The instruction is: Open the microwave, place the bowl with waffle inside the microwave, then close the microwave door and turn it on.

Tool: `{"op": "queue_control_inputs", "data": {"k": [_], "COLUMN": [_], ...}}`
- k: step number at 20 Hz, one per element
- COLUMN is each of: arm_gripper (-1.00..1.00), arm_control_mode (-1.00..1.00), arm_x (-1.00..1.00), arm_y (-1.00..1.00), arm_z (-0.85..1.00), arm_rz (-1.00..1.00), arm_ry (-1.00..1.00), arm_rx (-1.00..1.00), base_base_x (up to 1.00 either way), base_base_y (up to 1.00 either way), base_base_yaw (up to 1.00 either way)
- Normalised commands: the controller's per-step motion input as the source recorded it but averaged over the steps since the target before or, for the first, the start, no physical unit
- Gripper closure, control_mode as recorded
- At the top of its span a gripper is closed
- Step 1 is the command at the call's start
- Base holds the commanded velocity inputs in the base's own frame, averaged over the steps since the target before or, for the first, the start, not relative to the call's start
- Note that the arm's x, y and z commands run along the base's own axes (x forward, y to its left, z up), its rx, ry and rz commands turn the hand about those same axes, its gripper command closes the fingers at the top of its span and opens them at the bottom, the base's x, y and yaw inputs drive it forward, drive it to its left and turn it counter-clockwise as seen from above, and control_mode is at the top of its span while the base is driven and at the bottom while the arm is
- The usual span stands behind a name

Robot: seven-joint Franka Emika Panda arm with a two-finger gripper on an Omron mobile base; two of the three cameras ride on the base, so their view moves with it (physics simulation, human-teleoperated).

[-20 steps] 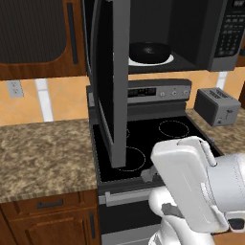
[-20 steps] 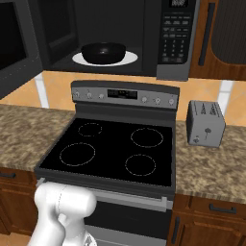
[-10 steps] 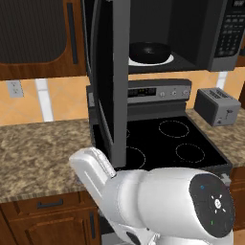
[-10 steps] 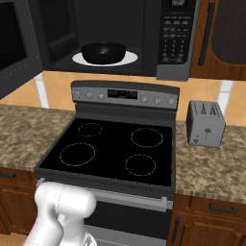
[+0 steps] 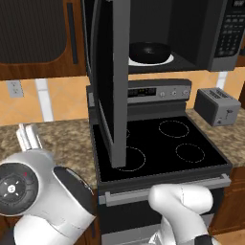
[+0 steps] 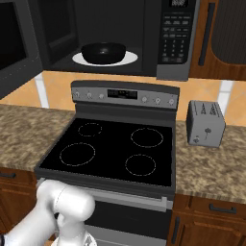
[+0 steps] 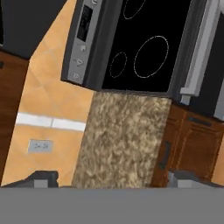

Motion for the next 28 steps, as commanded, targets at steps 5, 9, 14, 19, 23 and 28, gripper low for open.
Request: {"op": "queue_control_inputs", "data": {"k": [5,9,14,19,23,28], "arm_gripper": [-1.0,-1.0,-1.0,-1.0,-1.0,-1.0], "arm_control_mode": [-1.0,-1.0,-1.0,-1.0,-1.0,-1.0], "arm_x": [0.71,0.26,-0.06,-0.19,-0.01,0.0], "arm_y": [0.08,-0.64,-0.9,-1.0,-1.0,-1.0], "arm_z": [-0.14,-0.1,0.0,0.05,0.38,0.52], "arm_rz": [-0.46,-0.38,-0.27,-0.22,-0.19,-0.16], "arm_ry": [0.0,-0.08,-0.15,-0.2,-0.24,-0.23], "arm_rx": [-0.11,-0.09,-0.04,0.0,0.0,0.0], "base_base_x": [0.0,0.0,0.0,0.0,0.0,0.0], "base_base_y": [0.0,0.0,0.0,0.0,0.0,0.0], "base_base_yaw": [0.0,0.0,0.0,0.0,0.0,0.0]}}
